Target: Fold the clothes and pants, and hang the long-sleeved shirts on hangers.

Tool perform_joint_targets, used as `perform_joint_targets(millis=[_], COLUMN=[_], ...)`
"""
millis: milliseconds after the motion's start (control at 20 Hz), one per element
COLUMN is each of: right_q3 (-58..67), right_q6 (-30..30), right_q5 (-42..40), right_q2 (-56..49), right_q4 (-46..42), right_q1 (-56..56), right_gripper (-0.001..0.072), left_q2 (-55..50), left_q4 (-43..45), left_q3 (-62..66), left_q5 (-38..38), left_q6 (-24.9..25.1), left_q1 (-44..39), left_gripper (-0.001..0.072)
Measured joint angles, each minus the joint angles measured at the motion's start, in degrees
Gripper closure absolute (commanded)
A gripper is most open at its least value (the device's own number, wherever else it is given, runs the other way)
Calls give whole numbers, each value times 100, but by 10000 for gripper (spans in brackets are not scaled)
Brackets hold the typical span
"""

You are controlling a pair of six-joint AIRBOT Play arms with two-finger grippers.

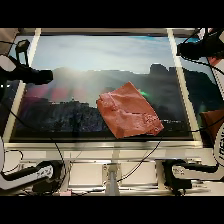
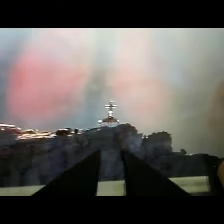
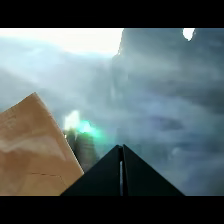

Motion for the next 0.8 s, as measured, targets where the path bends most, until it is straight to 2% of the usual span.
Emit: perform_joint_targets(millis=[200, 300, 350, 550, 800], right_q3=[-24, -155, -297, -1541, -4205], right_q6=[-103, -234, -273, -374, -402], right_q5=[380, 841, 1049, 1388, 721], right_q2=[-2, 13, 59, 715, 2535], right_q4=[-352, -472, -518, -332, 284], right_q1=[-66, -260, -393, -1058, -1523], right_gripper=[686, 687, 686, 687, 687], left_q2=[-474, -562, -568, -492, -404], left_q4=[-892, -1309, -1436, -1727, -1834], left_q3=[0, 0, 0, 0, 0], left_q5=[-140, -166, -162, -136, -136], left_q6=[229, 413, 468, 774, 1016], left_q1=[-13, -24, -26, -20, -37], left_gripper=[311, 633, 660, 662, 661])
